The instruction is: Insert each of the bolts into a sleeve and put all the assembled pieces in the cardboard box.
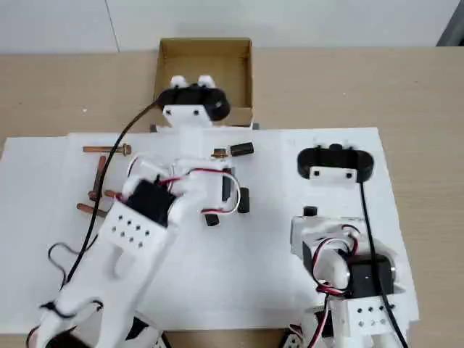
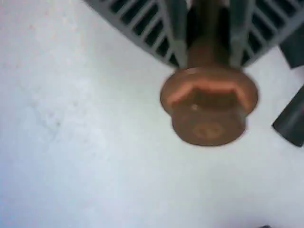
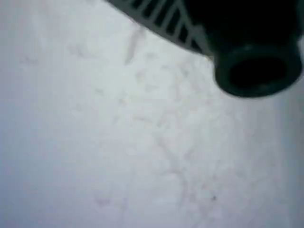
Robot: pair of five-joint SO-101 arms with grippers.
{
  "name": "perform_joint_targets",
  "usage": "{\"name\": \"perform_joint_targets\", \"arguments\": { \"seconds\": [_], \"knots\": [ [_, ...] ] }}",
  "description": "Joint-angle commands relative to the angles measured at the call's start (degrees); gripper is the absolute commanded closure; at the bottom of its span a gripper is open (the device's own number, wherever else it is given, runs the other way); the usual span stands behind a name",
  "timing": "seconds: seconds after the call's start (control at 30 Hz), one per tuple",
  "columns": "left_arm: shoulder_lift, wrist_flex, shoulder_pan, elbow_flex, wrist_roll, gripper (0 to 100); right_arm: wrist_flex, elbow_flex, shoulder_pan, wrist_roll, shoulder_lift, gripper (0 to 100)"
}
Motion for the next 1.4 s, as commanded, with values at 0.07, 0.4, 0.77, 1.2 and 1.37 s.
{"name": "perform_joint_targets", "arguments": {
  "seconds": [0.07,0.4,0.77,1.2,1.37],
  "knots": [
    [-8.6,-9.7,0.2,7.1,0.8,100,-10.2,5.8,-1.0,0.1,-3.3,99.5],
    [-20.2,-17.2,-0.2,19.4,8.4,100,-19.9,15.6,-13.7,0.4,-10.9,99.5],
    [-41.4,-28.1,-0.2,39.9,9.1,100,-26.8,27.9,-21.5,0.5,-26.5,99.5],
    [-65.7,-28.1,-0.1,51.9,6.2,100,-31.2,35.7,-21.6,7.2,-37.9,99.5],
    [-74.3,-29.5,-0.1,57.4,2.9,100,-36.5,38.9,-24.7,12.1,-37.9,99.5]
  ]
}}
